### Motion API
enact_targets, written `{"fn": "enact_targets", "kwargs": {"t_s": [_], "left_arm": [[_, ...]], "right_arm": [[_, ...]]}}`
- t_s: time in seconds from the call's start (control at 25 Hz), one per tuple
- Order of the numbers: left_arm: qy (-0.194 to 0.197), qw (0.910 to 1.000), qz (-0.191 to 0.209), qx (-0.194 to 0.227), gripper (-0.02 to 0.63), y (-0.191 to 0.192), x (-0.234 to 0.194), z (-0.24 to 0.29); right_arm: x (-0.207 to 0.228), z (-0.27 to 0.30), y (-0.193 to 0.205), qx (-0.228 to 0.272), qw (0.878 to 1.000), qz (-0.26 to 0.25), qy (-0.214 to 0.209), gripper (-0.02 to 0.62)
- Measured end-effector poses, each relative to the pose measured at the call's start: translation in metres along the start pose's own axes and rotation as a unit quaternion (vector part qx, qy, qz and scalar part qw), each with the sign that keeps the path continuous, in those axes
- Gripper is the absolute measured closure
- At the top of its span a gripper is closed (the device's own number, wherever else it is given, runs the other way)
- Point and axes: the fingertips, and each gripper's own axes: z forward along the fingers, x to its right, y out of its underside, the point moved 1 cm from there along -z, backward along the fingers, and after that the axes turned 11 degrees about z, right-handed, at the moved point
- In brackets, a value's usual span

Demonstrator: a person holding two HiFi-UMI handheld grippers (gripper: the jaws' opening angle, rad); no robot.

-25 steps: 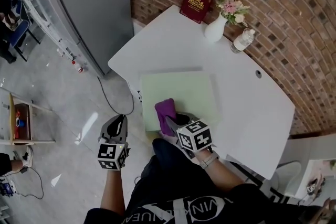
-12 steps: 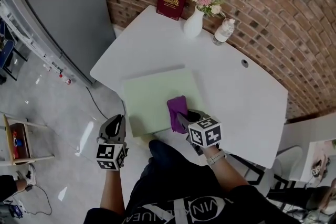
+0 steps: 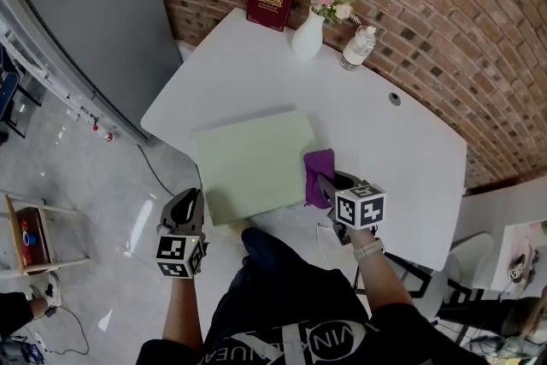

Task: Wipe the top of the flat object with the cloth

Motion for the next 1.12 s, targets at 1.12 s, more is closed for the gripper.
{"fn": "enact_targets", "kwargs": {"t_s": [1.12], "left_arm": [[0.001,0.9996,0.017,-0.022,0.574,0.007,-0.003,-0.002]], "right_arm": [[0.087,-0.004,0.016,-0.026,0.997,-0.034,0.065,0.517]]}}
